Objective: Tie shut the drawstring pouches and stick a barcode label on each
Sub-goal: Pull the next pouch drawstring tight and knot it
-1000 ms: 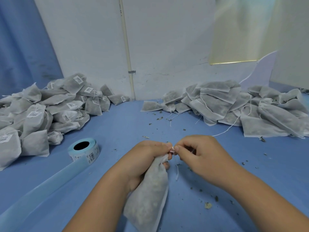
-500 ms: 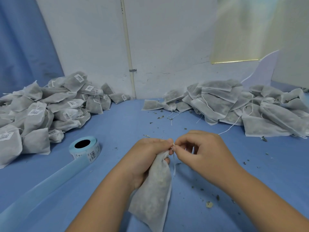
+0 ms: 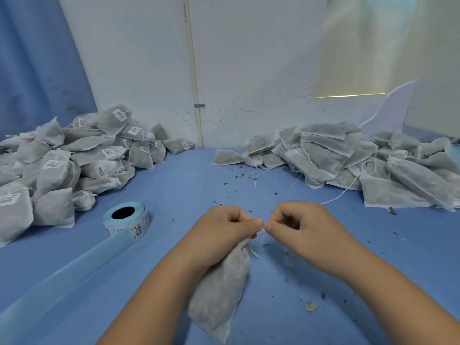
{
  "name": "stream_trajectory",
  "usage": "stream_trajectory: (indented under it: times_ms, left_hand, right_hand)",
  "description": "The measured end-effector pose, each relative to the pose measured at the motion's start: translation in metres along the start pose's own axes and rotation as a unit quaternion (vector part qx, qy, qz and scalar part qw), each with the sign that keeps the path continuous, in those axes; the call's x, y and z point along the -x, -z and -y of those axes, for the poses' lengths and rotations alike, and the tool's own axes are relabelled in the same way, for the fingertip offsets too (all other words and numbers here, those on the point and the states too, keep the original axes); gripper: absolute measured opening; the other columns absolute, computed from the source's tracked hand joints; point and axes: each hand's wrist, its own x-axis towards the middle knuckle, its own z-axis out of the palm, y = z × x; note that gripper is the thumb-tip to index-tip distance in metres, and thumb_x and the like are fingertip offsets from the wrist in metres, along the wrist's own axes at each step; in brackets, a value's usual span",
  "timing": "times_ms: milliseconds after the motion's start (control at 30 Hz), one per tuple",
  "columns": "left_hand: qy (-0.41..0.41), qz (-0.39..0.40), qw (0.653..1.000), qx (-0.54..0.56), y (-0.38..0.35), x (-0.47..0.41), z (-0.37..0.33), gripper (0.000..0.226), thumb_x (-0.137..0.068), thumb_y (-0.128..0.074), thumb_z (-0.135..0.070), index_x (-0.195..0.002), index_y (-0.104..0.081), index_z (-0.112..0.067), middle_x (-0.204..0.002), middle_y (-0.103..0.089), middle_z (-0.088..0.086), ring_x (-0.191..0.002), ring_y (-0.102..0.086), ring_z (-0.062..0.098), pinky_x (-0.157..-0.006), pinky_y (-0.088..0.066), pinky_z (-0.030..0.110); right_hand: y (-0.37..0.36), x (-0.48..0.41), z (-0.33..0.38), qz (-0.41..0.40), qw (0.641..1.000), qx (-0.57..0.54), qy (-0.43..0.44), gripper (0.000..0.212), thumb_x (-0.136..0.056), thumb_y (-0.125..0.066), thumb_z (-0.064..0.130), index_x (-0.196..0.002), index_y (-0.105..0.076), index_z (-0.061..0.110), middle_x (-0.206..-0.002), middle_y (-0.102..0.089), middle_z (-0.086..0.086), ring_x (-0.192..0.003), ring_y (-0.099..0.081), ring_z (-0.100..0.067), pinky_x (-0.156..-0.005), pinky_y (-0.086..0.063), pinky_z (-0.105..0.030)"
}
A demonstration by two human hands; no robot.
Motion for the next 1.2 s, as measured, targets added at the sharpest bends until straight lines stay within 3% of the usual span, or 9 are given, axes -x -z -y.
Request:
stream_trajectory:
  times_ms: [233,400,533,633,733,933,1100,1200]
  left_hand:
    - [-0.046,-0.024,0.995,-0.080,-0.007,0.000,0.003,0.024,-0.087,-0.068,-0.033,-0.067,-0.063,-0.020,-0.055,-0.057,-0.017,-0.051,-0.048,0.002,-0.058,-0.038,0.020]
    - [-0.075,-0.005,0.997,0.007,-0.002,0.001,-0.003,0.024,-0.090,-0.067,-0.026,-0.067,-0.063,-0.019,-0.060,-0.063,-0.015,-0.051,-0.052,-0.001,-0.058,-0.038,0.019]
    - [-0.089,-0.004,0.996,0.000,-0.005,0.001,-0.003,0.024,-0.090,-0.066,-0.024,-0.067,-0.063,-0.018,-0.050,-0.057,-0.015,-0.046,-0.047,-0.001,-0.052,-0.036,0.014]
    - [-0.089,-0.060,0.993,-0.046,0.001,-0.002,0.000,0.026,-0.088,-0.068,-0.026,-0.064,-0.061,-0.019,-0.043,-0.043,-0.014,-0.041,-0.033,0.003,-0.044,-0.029,0.013]
    - [-0.098,-0.101,0.986,-0.093,0.005,-0.005,0.005,0.027,-0.087,-0.069,-0.025,-0.062,-0.059,-0.019,-0.041,-0.041,-0.016,-0.040,-0.033,0.000,-0.044,-0.028,0.011]
    - [-0.102,-0.115,0.984,-0.094,0.003,-0.007,0.007,0.026,-0.087,-0.069,-0.025,-0.063,-0.059,-0.018,-0.039,-0.040,-0.018,-0.039,-0.034,0.000,-0.043,-0.026,0.010]
    - [-0.121,-0.123,0.976,-0.130,0.005,-0.006,0.007,0.024,-0.085,-0.071,-0.025,-0.063,-0.062,-0.021,-0.050,-0.046,-0.016,-0.048,-0.038,0.000,-0.049,-0.030,0.012]
    - [-0.133,-0.125,0.973,-0.144,0.000,-0.006,0.007,0.024,-0.085,-0.071,-0.026,-0.063,-0.062,-0.022,-0.050,-0.049,-0.019,-0.050,-0.041,-0.001,-0.050,-0.032,0.012]
  right_hand:
    - [0.010,-0.002,0.006,-0.003,0.970,-0.237,-0.057,0.014,-0.069,-0.070,0.024,-0.059,-0.068,0.014,-0.052,-0.058,-0.003,-0.052,-0.050,-0.014,-0.054,-0.042,-0.023]
    - [0.002,-0.005,0.008,-0.031,0.882,-0.465,-0.072,0.008,-0.067,-0.068,0.016,-0.063,-0.070,0.009,-0.051,-0.045,-0.004,-0.048,-0.040,-0.016,-0.049,-0.034,-0.023]
    - [-0.004,-0.004,0.015,0.036,0.810,-0.579,-0.085,0.004,-0.067,-0.067,0.005,-0.064,-0.065,0.007,-0.052,-0.040,0.000,-0.043,-0.036,-0.011,-0.043,-0.032,-0.022]
    - [0.005,-0.005,0.013,0.096,0.810,-0.553,-0.170,0.012,-0.063,-0.064,0.014,-0.063,-0.054,0.009,-0.055,-0.031,0.001,-0.043,-0.029,-0.012,-0.042,-0.027,-0.022]
    - [0.014,-0.007,0.008,0.143,0.818,-0.498,-0.250,0.011,-0.066,-0.056,0.017,-0.058,-0.050,0.012,-0.057,-0.024,0.002,-0.045,-0.021,-0.013,-0.045,-0.019,-0.024]
    - [0.010,-0.005,0.007,0.174,0.793,-0.558,-0.172,0.017,-0.068,-0.072,0.018,-0.070,-0.057,0.010,-0.053,-0.024,0.003,-0.041,-0.030,-0.011,-0.041,-0.028,-0.022]
    - [0.019,-0.007,0.004,0.155,0.834,-0.456,-0.268,0.023,-0.068,-0.063,0.024,-0.054,-0.046,0.017,-0.051,-0.017,0.005,-0.038,-0.021,-0.010,-0.039,-0.019,-0.022]
    - [0.023,-0.007,0.004,0.151,0.828,-0.482,-0.244,0.025,-0.065,-0.067,0.027,-0.054,-0.048,0.016,-0.048,-0.018,0.005,-0.037,-0.023,-0.010,-0.040,-0.021,-0.022]
